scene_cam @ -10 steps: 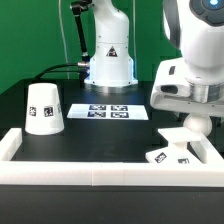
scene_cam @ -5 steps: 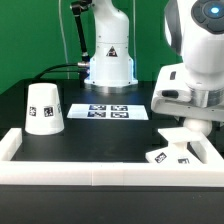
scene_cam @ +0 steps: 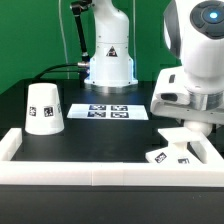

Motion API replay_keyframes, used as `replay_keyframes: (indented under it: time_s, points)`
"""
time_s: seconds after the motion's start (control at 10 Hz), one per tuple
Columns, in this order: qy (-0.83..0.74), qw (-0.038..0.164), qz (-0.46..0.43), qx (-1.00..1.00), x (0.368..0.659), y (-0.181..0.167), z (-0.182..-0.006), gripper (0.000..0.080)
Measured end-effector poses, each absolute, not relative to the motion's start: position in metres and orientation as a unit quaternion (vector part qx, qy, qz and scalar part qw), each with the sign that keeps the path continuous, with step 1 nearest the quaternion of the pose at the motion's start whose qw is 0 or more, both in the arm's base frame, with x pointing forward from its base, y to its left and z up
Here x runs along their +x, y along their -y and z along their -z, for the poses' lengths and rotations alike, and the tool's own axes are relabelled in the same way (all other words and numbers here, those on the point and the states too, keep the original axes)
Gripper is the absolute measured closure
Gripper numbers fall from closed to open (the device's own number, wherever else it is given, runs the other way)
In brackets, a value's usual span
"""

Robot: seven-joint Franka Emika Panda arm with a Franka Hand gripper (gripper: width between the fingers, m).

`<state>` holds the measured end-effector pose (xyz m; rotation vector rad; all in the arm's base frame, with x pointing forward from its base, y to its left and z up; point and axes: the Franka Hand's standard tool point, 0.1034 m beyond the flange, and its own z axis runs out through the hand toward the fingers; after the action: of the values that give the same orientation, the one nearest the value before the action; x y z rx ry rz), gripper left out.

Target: Assemble lamp

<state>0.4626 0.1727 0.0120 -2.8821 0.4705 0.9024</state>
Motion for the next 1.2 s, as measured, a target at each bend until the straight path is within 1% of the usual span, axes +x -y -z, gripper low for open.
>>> replay_keyframes:
  time_s: [0.4,0.5,0.7,0.9,1.0,1.1,1.2]
  points:
    - [-0.152,0.045,-0.293,-0.943,0.464,-0.17,-0.014,0.0225]
    - [-0.146,0.05,-0.29,-0.944,0.468,-0.165,-0.024,0.0225]
    - [-0.134,0.062,-0.292,-0.945,0.476,-0.15,-0.058,0.0223]
    - [-0.138,0.068,-0.292,-0.944,0.486,-0.138,-0.086,0.0223]
    - [-0.14,0.07,-0.281,-0.947,0.492,-0.136,-0.094,0.0223]
    - [-0.139,0.069,-0.281,-0.947,0.489,-0.137,-0.089,0.0223]
    - [-0.141,0.07,-0.256,-0.954,0.496,-0.139,-0.087,0.0223]
